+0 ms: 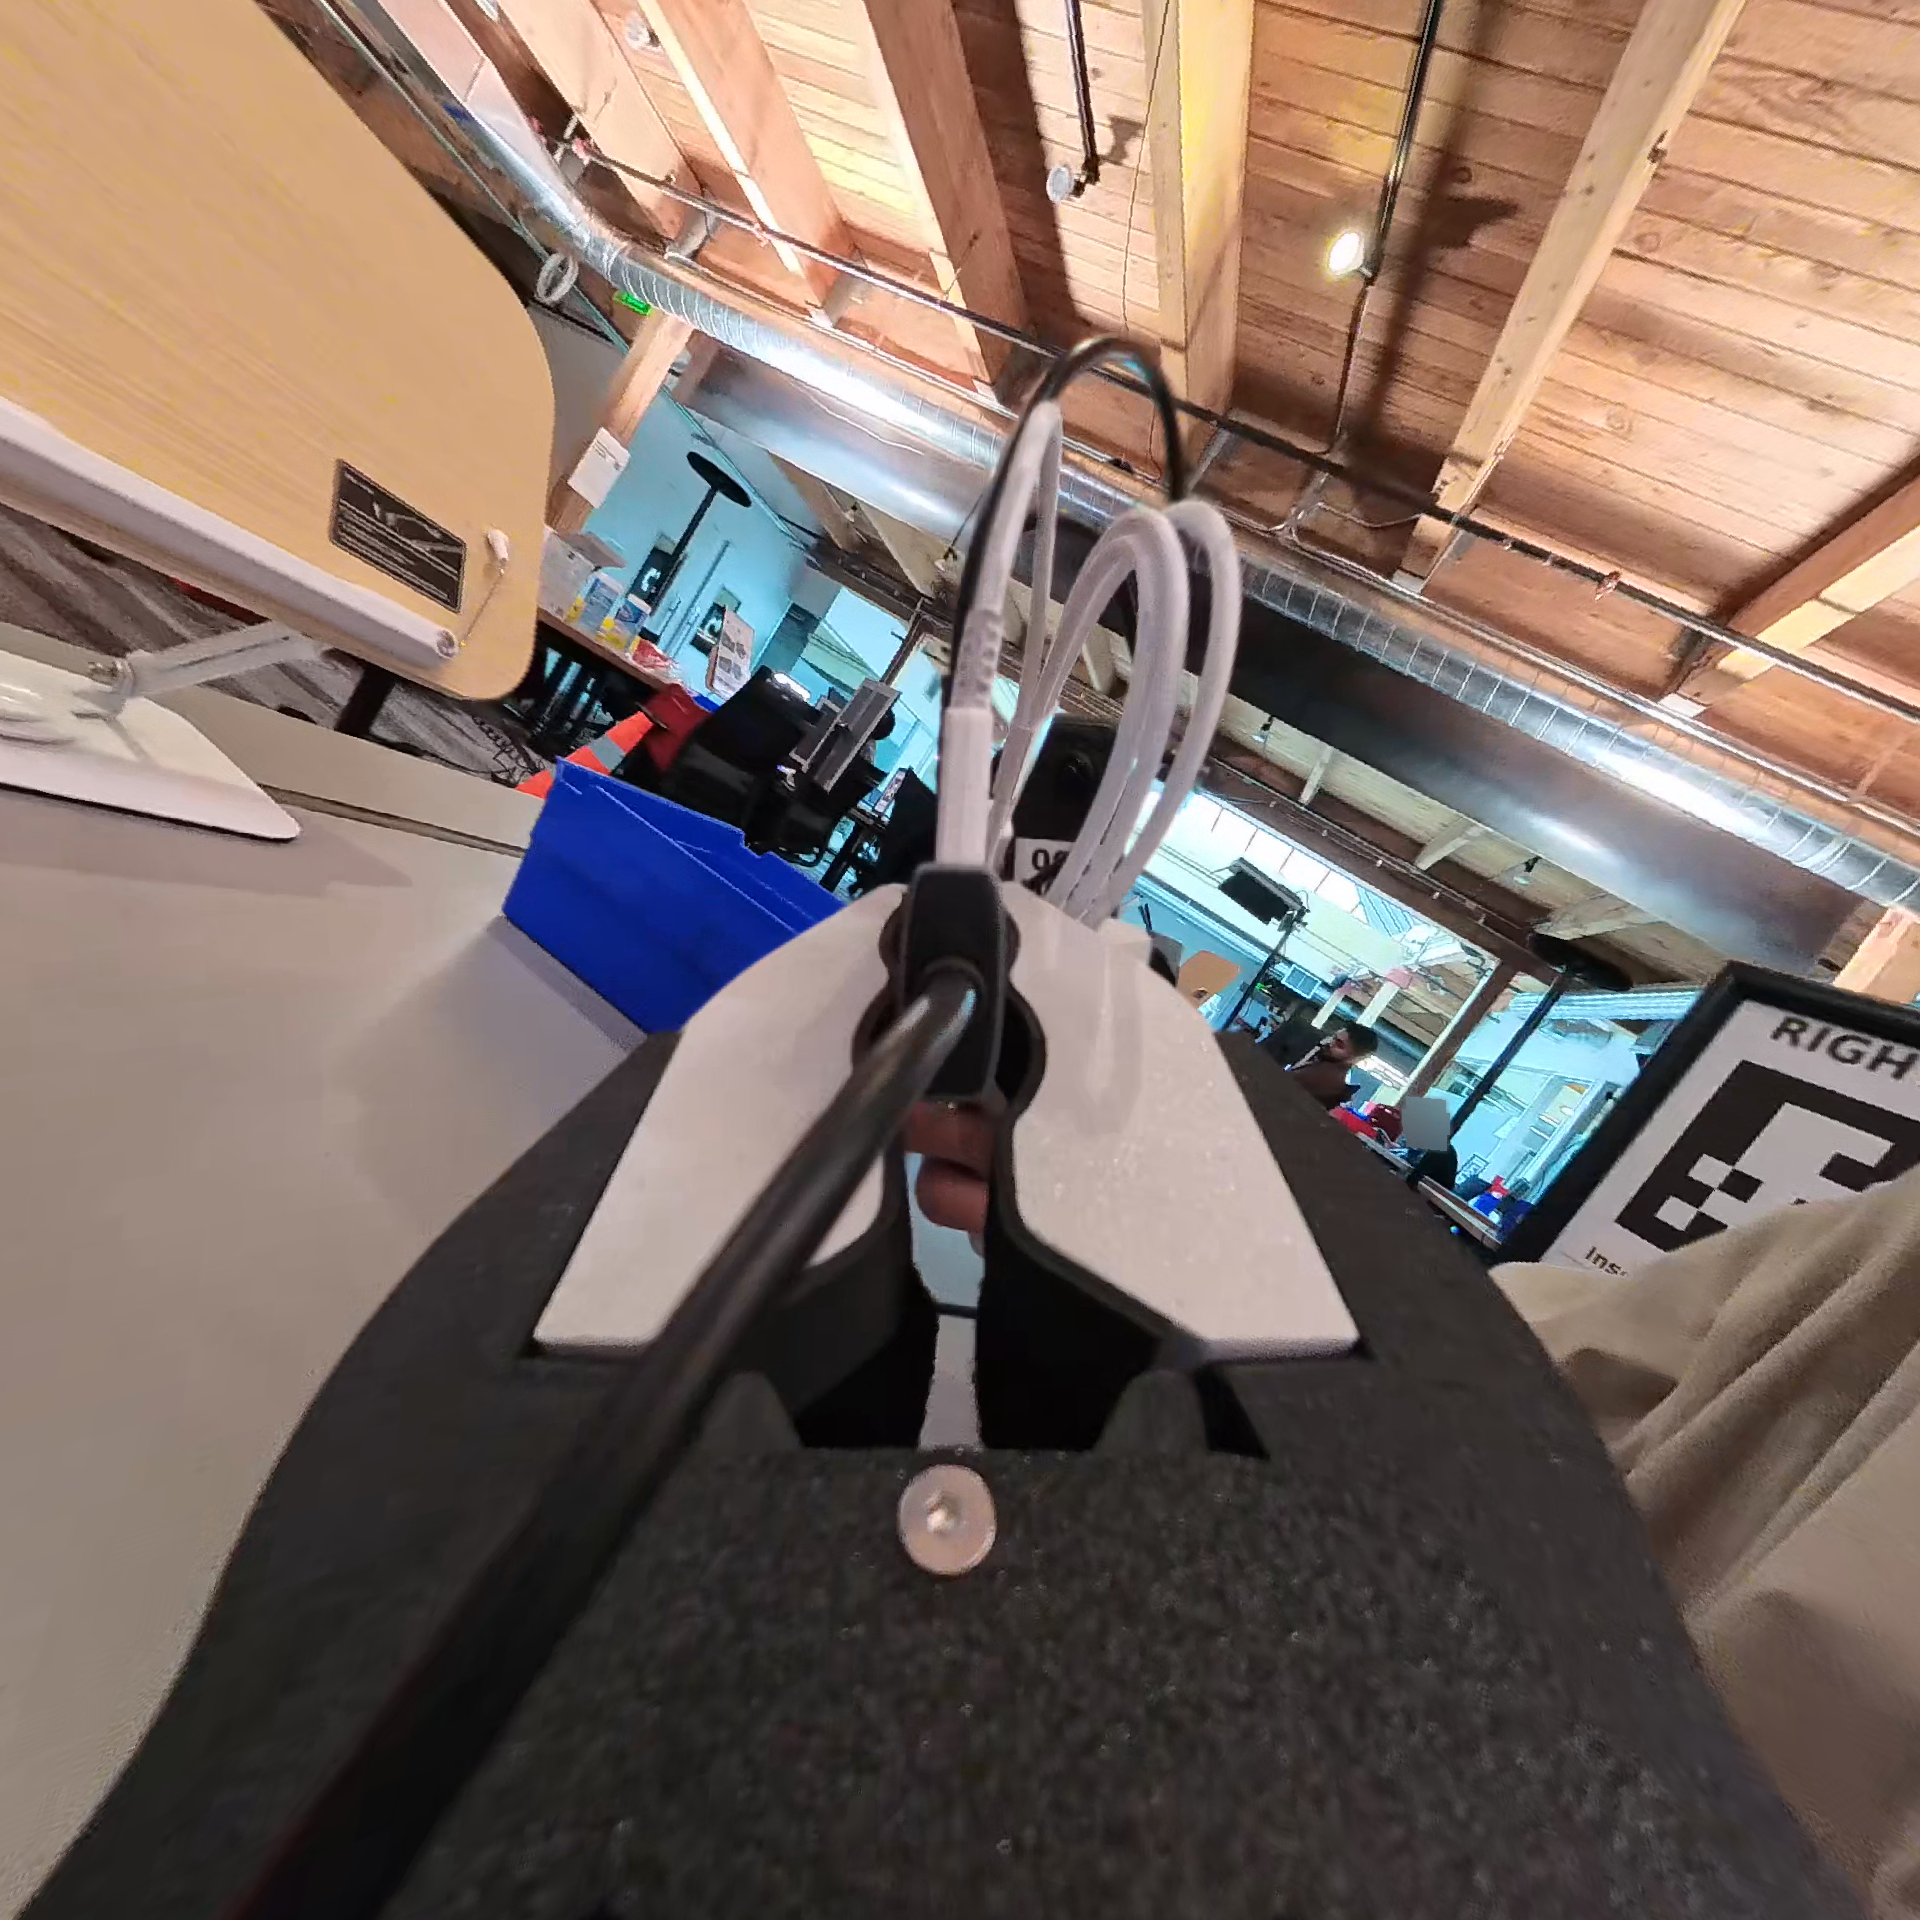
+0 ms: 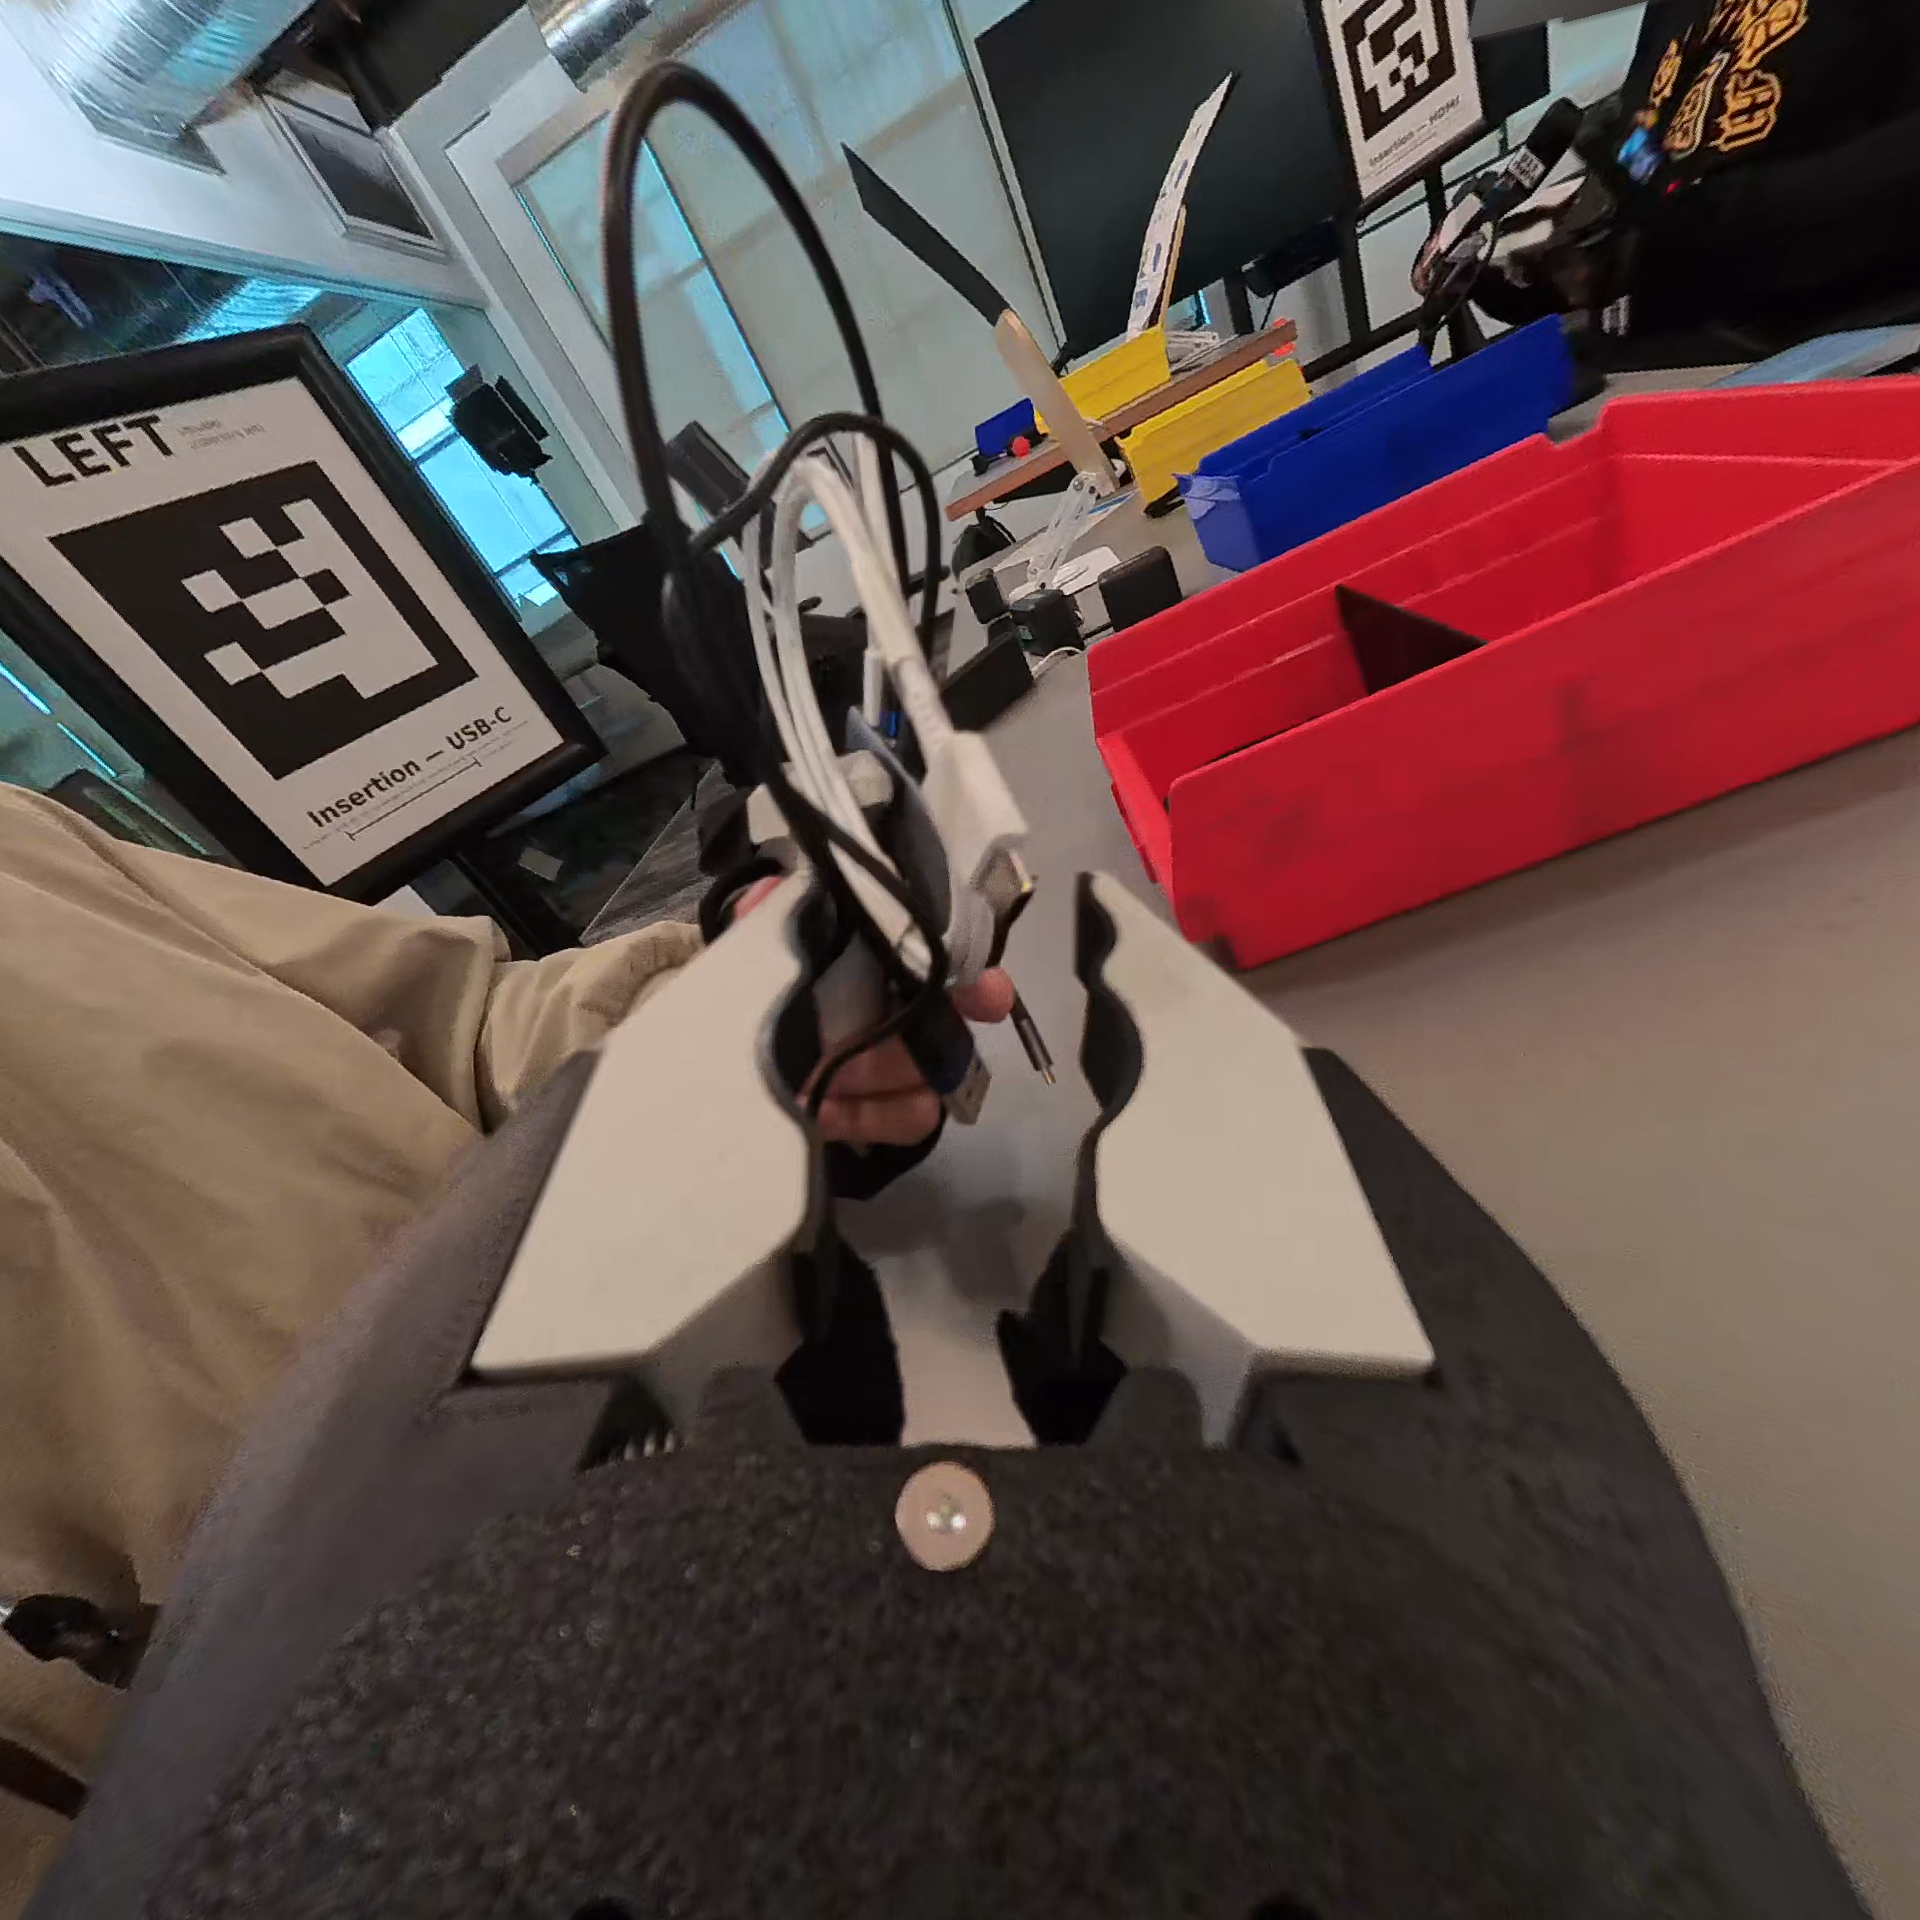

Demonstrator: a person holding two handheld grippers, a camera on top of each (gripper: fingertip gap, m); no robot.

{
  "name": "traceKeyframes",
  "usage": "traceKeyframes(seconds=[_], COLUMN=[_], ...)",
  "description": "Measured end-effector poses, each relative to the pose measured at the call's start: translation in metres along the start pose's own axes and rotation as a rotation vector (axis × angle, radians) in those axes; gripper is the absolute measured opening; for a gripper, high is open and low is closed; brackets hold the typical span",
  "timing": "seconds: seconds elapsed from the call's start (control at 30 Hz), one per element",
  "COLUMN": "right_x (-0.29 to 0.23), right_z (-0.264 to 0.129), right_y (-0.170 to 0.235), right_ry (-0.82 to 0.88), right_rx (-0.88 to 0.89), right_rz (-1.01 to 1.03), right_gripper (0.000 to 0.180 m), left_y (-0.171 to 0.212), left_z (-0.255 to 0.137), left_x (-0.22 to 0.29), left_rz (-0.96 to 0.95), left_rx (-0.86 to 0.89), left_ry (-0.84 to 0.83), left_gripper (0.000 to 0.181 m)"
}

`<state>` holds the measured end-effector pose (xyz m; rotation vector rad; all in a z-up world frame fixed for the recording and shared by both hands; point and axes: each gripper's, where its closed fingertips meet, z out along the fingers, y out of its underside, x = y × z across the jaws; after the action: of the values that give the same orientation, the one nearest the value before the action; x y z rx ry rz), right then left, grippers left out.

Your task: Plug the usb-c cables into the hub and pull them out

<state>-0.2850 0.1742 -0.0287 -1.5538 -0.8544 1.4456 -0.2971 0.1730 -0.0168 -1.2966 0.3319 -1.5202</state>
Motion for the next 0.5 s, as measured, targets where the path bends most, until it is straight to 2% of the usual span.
traceKeyframes(seconds=[0.07,0.1,0.2,0.33,0.5], right_x=[0.0,0.001,-0.001,0.001,0.007], right_z=[-0.004,-0.007,-0.011,-0.024,-0.054], right_y=[0.0,0.002,0.002,-0.019,-0.084], right_ry=[-0.012,-0.018,-0.082,-0.067,0.041], right_rx=[0.009,-0.002,-0.029,0.001,0.044], right_rz=[0.023,0.044,0.131,0.124,-0.01], right_gripper=[0.02,0.015,0.01,0.009,0.009], left_y=[0.006,0.008,0.018,0.043,0.056], left_z=[0.003,0.003,0.004,-0.001,-0.014], left_x=[0.001,0.002,-0.002,-0.006,-0.015], left_rz=[0.0,-0.001,0.04,0.204,0.386], left_rx=[-0.006,-0.009,-0.086,-0.278,-0.391], left_ry=[0.003,0.007,-0.016,-0.057,-0.133], left_gripper=[0.01,0.01,0.018,0.032,0.028])
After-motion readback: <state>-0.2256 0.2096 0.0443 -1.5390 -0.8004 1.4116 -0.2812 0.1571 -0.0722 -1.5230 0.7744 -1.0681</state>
